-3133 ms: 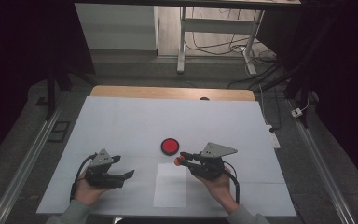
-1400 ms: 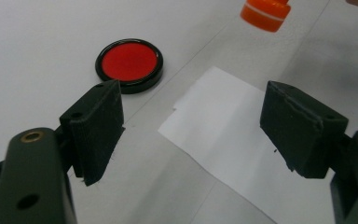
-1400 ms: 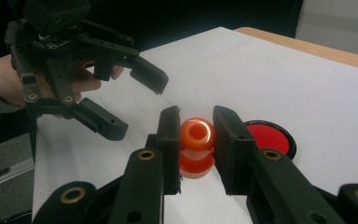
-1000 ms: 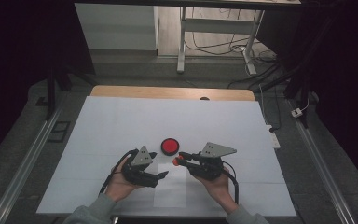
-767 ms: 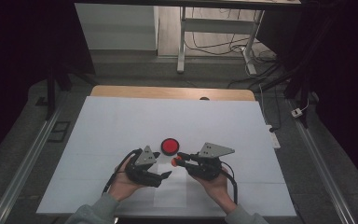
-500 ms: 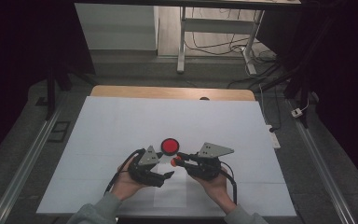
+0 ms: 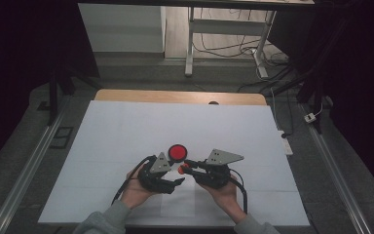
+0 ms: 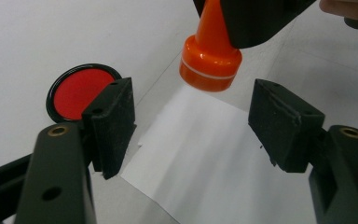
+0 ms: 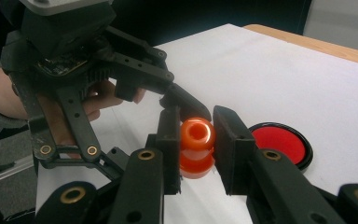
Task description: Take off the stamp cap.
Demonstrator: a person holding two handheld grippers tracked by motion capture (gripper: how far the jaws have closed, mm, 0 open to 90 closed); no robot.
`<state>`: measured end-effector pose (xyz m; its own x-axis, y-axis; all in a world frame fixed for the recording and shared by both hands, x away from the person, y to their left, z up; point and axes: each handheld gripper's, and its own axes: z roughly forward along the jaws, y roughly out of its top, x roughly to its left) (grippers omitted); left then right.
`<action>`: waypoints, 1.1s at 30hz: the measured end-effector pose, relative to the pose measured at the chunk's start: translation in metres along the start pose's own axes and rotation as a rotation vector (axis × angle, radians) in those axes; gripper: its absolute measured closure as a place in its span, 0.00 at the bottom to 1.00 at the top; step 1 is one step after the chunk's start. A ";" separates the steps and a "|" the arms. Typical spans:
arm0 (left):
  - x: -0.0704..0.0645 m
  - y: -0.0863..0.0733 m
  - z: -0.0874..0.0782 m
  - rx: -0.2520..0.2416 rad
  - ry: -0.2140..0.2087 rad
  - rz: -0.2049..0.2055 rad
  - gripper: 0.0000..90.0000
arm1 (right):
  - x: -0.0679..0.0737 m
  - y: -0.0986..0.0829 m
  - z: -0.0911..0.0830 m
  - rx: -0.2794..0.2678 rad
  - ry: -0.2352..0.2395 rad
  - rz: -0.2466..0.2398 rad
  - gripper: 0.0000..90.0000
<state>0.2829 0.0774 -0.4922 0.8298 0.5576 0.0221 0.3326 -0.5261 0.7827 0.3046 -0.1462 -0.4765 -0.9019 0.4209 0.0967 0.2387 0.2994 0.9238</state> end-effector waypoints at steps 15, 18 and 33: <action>-0.002 0.003 0.006 -0.004 -0.007 0.018 0.49 | 0.000 -0.001 0.000 0.000 0.001 0.003 0.80; -0.002 0.003 0.007 -0.008 -0.007 0.019 0.52 | 0.000 -0.001 0.000 -0.001 0.002 0.003 0.80; -0.004 0.003 0.009 -0.002 -0.013 0.036 0.62 | 0.000 -0.001 0.001 0.001 0.006 0.000 0.80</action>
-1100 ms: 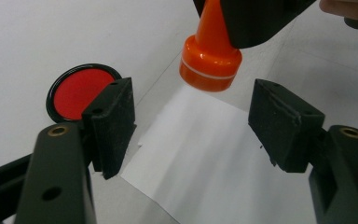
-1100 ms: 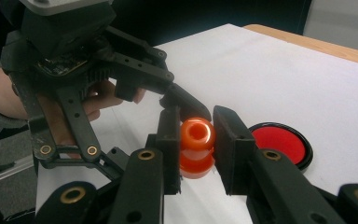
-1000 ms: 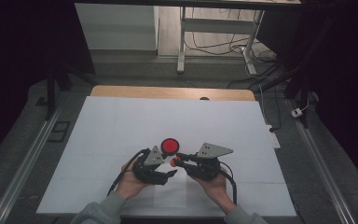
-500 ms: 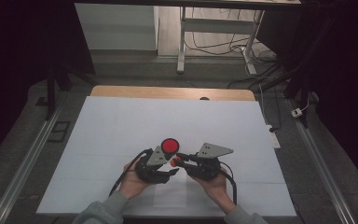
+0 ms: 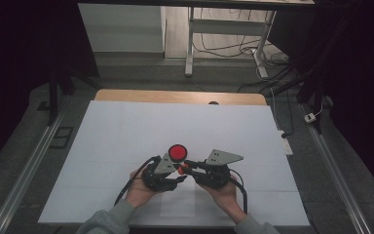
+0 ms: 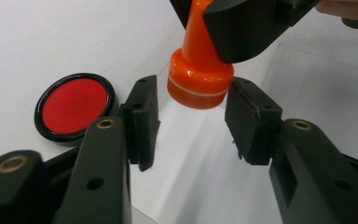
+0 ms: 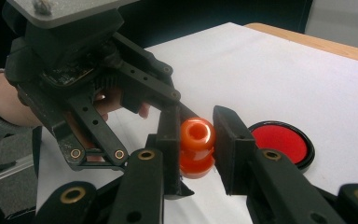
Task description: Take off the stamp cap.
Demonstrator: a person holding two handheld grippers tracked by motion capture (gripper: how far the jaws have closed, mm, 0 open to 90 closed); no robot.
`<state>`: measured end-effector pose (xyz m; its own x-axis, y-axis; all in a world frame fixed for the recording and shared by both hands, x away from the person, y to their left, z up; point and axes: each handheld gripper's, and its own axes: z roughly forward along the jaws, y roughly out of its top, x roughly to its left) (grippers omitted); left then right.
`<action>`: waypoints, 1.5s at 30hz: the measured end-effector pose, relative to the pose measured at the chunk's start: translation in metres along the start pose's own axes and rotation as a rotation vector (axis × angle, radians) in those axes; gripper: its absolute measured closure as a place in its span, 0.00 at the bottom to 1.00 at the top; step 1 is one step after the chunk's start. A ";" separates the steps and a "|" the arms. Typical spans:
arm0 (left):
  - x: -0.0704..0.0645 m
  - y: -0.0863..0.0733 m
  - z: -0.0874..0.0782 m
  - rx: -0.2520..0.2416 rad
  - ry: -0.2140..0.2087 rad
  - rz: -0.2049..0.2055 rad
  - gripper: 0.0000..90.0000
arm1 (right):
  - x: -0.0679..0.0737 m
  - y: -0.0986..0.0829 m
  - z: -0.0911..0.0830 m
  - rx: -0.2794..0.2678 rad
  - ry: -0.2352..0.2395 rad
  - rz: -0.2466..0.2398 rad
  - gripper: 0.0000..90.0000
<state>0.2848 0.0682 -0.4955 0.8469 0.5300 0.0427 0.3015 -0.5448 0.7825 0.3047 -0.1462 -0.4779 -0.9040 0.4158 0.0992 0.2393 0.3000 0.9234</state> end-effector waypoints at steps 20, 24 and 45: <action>0.000 -0.001 0.000 -0.001 -0.004 0.010 0.72 | 0.000 -0.001 0.000 -0.001 0.004 0.000 0.80; 0.000 -0.001 0.000 0.000 0.003 0.016 0.73 | 0.001 -0.001 0.001 0.000 0.002 0.001 0.80; -0.003 -0.003 0.001 0.006 0.027 0.040 0.73 | 0.001 -0.003 0.001 -0.010 -0.004 0.008 0.80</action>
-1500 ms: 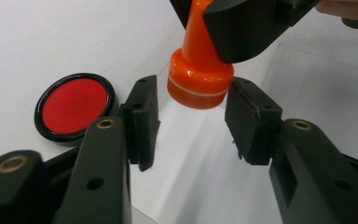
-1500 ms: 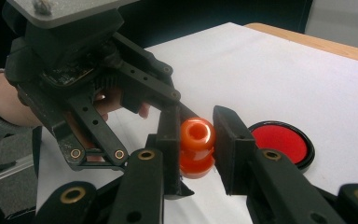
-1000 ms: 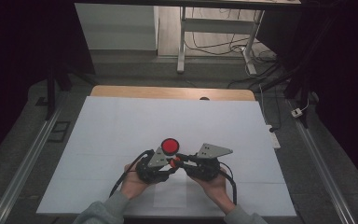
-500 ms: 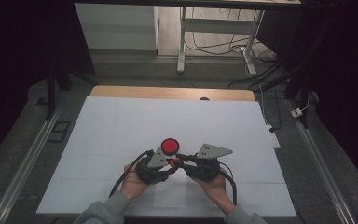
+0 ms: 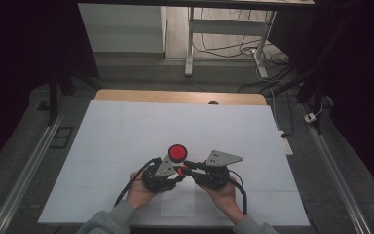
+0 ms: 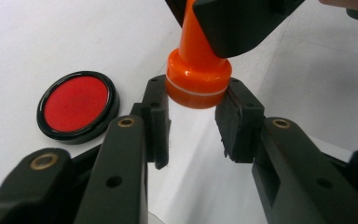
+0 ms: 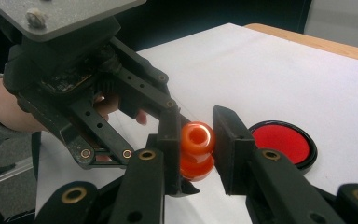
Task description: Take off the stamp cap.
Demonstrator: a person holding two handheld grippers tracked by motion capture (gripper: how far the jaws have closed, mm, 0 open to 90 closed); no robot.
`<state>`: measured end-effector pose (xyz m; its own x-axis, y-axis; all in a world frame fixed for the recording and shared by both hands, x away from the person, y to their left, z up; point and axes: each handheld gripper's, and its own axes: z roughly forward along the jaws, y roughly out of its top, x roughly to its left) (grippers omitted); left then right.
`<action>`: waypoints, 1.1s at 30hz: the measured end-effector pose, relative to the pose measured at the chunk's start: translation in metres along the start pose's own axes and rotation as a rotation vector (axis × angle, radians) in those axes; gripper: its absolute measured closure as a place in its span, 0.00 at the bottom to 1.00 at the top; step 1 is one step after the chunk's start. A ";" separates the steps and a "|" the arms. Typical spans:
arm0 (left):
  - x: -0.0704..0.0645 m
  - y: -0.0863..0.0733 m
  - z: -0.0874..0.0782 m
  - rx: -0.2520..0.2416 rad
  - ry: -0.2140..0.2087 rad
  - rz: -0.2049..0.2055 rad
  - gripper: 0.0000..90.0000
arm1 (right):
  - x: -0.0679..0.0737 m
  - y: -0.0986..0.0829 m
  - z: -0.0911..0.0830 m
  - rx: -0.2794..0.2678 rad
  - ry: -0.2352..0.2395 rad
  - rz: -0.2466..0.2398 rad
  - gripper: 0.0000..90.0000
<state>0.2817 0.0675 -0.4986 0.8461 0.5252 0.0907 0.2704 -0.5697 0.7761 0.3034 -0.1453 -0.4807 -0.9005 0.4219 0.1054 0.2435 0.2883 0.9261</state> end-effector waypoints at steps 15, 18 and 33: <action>-0.003 0.001 -0.001 -0.003 0.022 0.012 0.73 | -0.002 -0.004 0.002 -0.003 0.013 0.044 0.80; -0.003 0.001 -0.001 -0.007 0.014 0.003 0.73 | -0.001 -0.004 0.002 0.000 0.004 0.025 0.80; -0.006 0.002 0.002 0.004 -0.013 0.006 0.74 | -0.002 0.000 -0.010 -0.065 -0.064 0.004 0.81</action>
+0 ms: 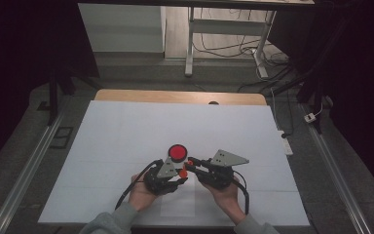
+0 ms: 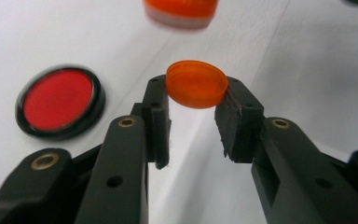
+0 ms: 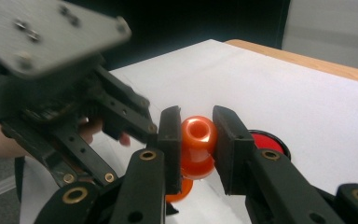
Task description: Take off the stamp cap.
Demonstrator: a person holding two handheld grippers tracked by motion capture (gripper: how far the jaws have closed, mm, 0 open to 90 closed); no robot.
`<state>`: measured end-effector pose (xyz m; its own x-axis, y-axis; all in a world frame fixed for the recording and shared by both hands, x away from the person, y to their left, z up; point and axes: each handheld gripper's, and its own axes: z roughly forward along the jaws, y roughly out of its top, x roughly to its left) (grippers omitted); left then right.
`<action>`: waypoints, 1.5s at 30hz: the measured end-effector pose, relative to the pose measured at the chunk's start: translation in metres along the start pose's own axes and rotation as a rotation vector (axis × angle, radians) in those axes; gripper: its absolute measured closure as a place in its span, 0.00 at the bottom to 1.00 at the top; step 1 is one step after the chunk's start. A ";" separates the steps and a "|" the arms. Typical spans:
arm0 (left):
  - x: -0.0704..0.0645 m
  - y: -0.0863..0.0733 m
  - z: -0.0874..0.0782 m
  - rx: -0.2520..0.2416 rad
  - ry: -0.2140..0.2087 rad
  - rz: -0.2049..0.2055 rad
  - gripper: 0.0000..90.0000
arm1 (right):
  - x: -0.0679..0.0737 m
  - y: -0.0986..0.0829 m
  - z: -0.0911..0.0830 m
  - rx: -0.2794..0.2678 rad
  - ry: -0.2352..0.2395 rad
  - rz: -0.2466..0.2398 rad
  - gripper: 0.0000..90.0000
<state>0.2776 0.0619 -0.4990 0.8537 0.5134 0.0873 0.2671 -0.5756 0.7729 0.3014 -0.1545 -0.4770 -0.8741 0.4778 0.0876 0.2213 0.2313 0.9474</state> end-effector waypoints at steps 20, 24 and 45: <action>0.011 -0.007 -0.010 -0.026 0.026 -0.025 0.73 | -0.001 0.002 -0.002 -0.017 0.024 0.004 0.81; 0.015 -0.008 -0.014 -0.035 0.027 -0.042 0.73 | -0.002 0.003 -0.004 -0.020 0.025 0.006 0.81; 0.032 -0.022 -0.045 -0.085 0.019 -0.122 0.73 | -0.005 0.002 -0.005 -0.021 0.017 0.011 0.81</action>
<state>0.2786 0.1201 -0.4850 0.8080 0.5891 0.0008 0.3292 -0.4526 0.8287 0.3044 -0.1612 -0.4736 -0.8788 0.4659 0.1030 0.2222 0.2086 0.9524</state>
